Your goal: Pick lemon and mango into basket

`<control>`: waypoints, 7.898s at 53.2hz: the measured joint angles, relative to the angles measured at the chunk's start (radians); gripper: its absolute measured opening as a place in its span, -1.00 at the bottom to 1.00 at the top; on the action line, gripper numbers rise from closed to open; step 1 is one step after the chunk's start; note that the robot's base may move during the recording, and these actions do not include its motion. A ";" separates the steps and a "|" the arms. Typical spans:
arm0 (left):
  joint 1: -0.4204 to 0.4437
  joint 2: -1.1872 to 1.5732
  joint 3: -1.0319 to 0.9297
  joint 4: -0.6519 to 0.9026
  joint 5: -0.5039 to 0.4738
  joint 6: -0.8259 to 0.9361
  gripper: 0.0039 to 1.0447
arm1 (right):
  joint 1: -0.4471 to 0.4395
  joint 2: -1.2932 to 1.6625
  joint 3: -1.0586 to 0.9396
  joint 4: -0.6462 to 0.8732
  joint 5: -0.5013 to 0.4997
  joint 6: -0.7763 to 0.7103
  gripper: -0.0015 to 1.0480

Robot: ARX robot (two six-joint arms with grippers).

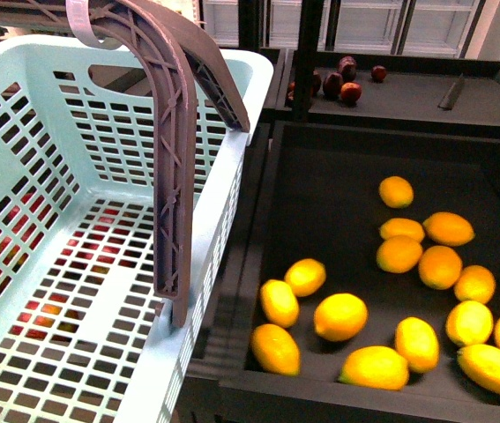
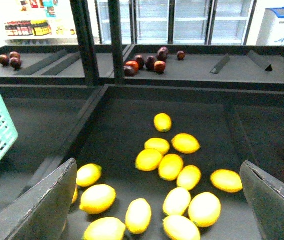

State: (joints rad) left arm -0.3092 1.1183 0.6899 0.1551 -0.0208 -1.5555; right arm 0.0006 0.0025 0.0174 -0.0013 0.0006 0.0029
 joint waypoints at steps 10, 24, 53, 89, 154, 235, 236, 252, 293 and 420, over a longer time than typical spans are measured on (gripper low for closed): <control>0.000 0.000 0.000 0.000 0.000 0.000 -0.89 | 0.000 0.002 0.000 0.000 -0.001 0.000 0.83; 0.000 -0.001 0.000 0.000 0.000 0.002 -0.89 | 0.000 0.002 0.000 -0.001 -0.002 0.000 0.83; -0.014 0.038 0.061 -0.122 0.014 0.114 -0.89 | -0.001 0.002 0.000 0.000 0.000 0.000 0.83; -0.284 0.601 0.649 -0.140 0.140 0.435 -0.89 | -0.001 0.002 0.000 0.000 0.000 0.000 0.83; -0.389 0.582 0.584 -0.064 0.203 0.406 -0.90 | -0.429 1.086 0.354 0.486 -0.124 -0.072 0.83; -0.389 0.582 0.584 -0.064 0.206 0.406 -0.90 | -0.370 2.513 1.226 0.251 -0.241 -0.787 0.83; -0.389 0.582 0.584 -0.064 0.206 0.406 -0.90 | -0.370 2.517 1.231 0.248 -0.241 -0.786 0.83; -0.389 0.582 0.584 -0.064 0.206 0.406 -0.90 | -0.376 2.543 1.268 0.226 -0.234 -0.786 0.83; -0.389 0.582 0.584 -0.064 0.206 0.406 -0.90 | -0.401 2.562 1.270 0.202 -0.233 -0.760 0.73; -0.393 0.582 0.580 -0.065 0.217 0.406 -0.90 | -0.132 1.263 0.451 0.790 -0.130 0.018 -0.15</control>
State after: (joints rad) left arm -0.7025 1.7000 1.2697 0.0898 0.1959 -1.1496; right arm -0.1310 1.2655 0.4683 0.7891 -0.1291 0.0204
